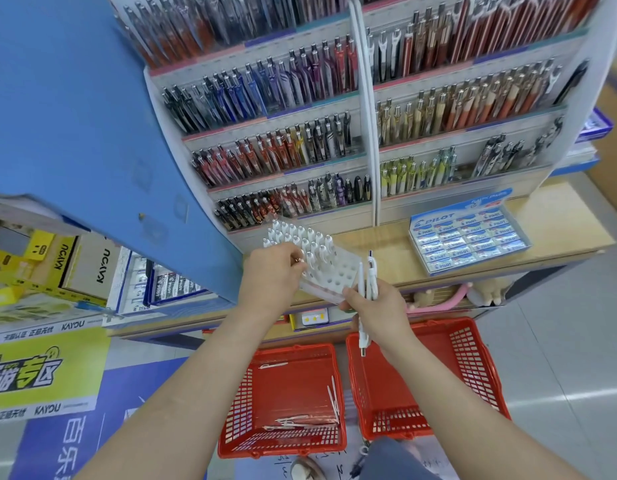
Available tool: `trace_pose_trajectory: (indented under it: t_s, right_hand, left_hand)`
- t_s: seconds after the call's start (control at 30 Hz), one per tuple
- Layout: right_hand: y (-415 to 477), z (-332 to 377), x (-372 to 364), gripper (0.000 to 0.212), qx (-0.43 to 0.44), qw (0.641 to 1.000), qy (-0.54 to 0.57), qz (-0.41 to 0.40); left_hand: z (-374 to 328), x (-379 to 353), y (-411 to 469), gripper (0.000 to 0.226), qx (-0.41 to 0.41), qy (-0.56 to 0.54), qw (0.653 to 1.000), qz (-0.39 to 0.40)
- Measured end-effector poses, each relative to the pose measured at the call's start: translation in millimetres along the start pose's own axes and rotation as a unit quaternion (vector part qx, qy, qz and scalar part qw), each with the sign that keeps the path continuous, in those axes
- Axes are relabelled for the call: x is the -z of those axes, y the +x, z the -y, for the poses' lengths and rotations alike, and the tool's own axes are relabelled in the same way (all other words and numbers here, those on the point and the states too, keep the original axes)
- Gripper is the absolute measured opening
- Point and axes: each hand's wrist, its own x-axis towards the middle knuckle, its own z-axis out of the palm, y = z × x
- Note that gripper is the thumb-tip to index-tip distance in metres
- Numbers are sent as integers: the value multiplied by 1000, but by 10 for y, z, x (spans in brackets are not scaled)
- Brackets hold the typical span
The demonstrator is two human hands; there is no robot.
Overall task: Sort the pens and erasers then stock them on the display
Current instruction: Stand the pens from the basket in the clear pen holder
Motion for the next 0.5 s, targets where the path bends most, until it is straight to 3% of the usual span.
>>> trace_pose_trajectory:
  t_s: [0.37, 0.43, 0.5]
  right_hand:
    - [-59, 56, 9, 19, 12, 999, 44, 4]
    - [-99, 123, 36, 24, 16, 998, 56, 18]
    - [-130, 188, 65, 31, 13, 996, 72, 58]
  left_hand:
    - [10, -87, 46, 12, -12, 103, 994, 18]
    - [-24, -61, 32, 13, -9, 87, 996, 16]
    - [-117, -36, -24, 14, -23, 5, 1000, 3]
